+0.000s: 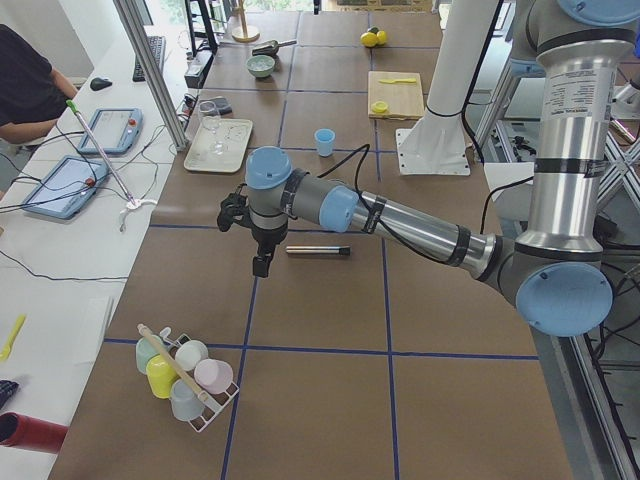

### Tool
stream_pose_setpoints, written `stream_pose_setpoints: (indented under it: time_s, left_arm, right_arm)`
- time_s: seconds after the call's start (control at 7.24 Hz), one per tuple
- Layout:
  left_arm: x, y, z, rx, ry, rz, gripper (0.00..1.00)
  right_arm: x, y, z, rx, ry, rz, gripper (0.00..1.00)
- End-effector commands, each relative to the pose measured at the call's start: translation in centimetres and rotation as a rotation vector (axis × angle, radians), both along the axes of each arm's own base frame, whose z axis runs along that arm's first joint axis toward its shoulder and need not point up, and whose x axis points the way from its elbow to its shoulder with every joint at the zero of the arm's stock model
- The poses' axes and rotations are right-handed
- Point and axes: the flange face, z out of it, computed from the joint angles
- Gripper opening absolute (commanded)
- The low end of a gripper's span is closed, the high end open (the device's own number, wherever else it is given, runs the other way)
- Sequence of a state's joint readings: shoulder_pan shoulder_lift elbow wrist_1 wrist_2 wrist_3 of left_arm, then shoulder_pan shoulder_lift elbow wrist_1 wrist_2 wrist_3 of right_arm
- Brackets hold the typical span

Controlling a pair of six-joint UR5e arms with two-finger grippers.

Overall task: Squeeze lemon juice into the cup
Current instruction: 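Move the right gripper toward the lemon slices on the wooden cutting board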

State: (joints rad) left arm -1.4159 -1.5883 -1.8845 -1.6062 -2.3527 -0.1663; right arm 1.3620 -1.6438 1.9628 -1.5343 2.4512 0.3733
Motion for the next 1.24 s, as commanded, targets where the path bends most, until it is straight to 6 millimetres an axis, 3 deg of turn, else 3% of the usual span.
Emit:
stream_pose_setpoints:
  time_s: [0.0,0.14,0.28,0.41,0.69,1.11]
  left_arm:
    - [1.9,-0.4,-1.2,0.045,0.013,0.005,1.0]
    - [2.7,-0.7,-1.8,0.058,0.015,0.016,1.0]
    - [4.1,-0.8,-2.0,0.04,0.022,0.021,1.0]
    - [4.3,-0.8,-2.0,0.058,0.029,0.019,1.0]
    - [4.4,-0.9,-2.6,0.072,0.042,0.004,1.0]
    - [6.8,-1.0,-3.4,0.067,0.064,0.011,1.0]
  right_arm:
    - [-7.2,2.8,-7.5,-0.043,0.005,0.056,1.0]
    - [-11.4,4.2,-9.4,-0.069,-0.057,0.104,1.0]
    - [-17.8,6.8,-11.1,-0.109,-0.069,0.169,1.0]
    - [-22.5,9.7,-12.1,-0.084,-0.035,0.176,1.0]
    - [-25.7,14.1,-12.8,-0.068,-0.024,0.082,1.0]
    - [-32.9,21.5,-12.9,-0.022,0.057,0.071,1.0]
